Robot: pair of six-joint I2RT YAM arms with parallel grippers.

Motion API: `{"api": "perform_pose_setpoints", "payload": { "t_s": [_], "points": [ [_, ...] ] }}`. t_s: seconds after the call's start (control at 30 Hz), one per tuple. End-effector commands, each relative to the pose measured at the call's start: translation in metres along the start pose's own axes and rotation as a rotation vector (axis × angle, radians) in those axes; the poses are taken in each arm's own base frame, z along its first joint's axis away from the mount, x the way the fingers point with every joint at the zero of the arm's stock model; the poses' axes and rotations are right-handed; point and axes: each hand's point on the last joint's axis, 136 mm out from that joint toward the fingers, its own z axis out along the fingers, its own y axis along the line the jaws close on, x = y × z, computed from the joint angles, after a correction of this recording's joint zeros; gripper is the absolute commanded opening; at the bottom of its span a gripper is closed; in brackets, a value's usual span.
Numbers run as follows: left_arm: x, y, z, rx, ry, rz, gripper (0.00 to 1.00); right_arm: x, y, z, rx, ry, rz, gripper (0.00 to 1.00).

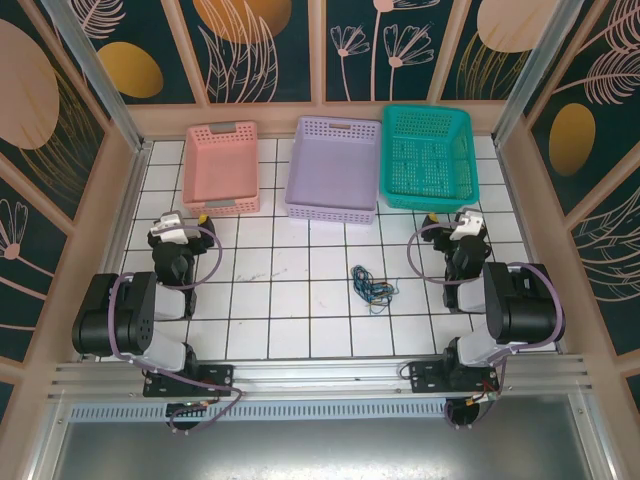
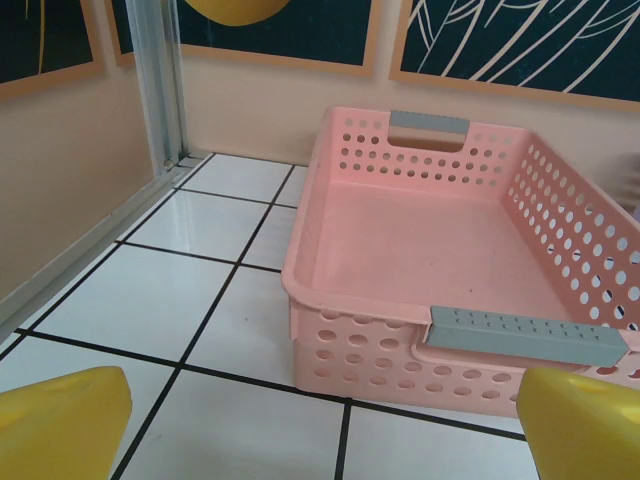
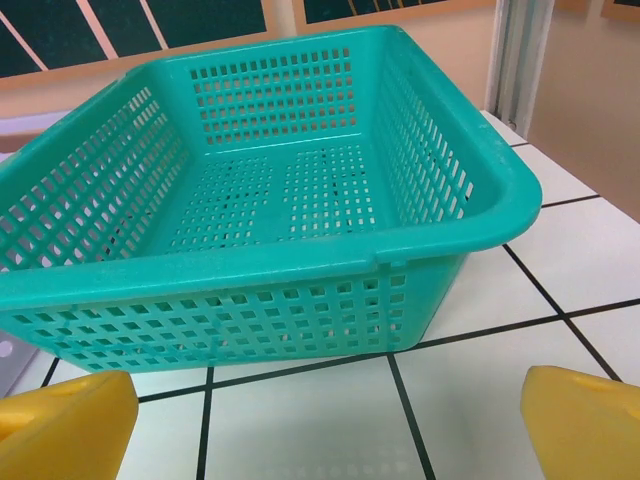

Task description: Untangle the cables

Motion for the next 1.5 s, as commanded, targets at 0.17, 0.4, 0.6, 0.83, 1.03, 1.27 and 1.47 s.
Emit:
{"api": "perform_pose_setpoints", "payload": {
  "t_s": [0.17, 0.4, 0.6, 0.83, 1.03, 1.27, 1.47],
  "points": [
    [-0.013, -0.006, 0.003, 0.024, -0.041, 0.008, 0.99, -0.009, 0.004, 0.004, -0.023, -0.027, -0.003, 0.99],
    [-0.013, -0.006, 0.003, 0.024, -0.041, 0.008, 0.99, -0.009, 0.003, 0.004, -0.021, -0.027, -0.003, 0.99],
    [-0.013, -0.006, 0.003, 0.024, -0.041, 0.008, 0.99, -0.009, 0.003, 0.004, -0.021, -0.028, -0.004, 0.99],
    [-0.040, 0.005, 0.004, -0.073, 0.013, -0.036, 0.99, -0.054, 0.014, 0.000, 0.051, -0.053, -0.043, 0.99],
    [-0.150, -0.025, -0.022, 0.006, -0.084, -0.193, 0.99, -0.187, 0.067, -0.035, -0.001, 0.024, 0.328, 0.99],
    [-0.154, -0.056, -0.031, 0.073, 0.214, -0.707, 0.99, -0.098, 0.083, -0.067, 0.129, 0.565, 0.581, 0.77],
    [-0.081, -0.152, -0.062, 0.203, 0.619, -0.678, 0.99, 0.013, 0.132, -0.131, 0.129, 1.023, 0.868, 0.58]
  ]
}}
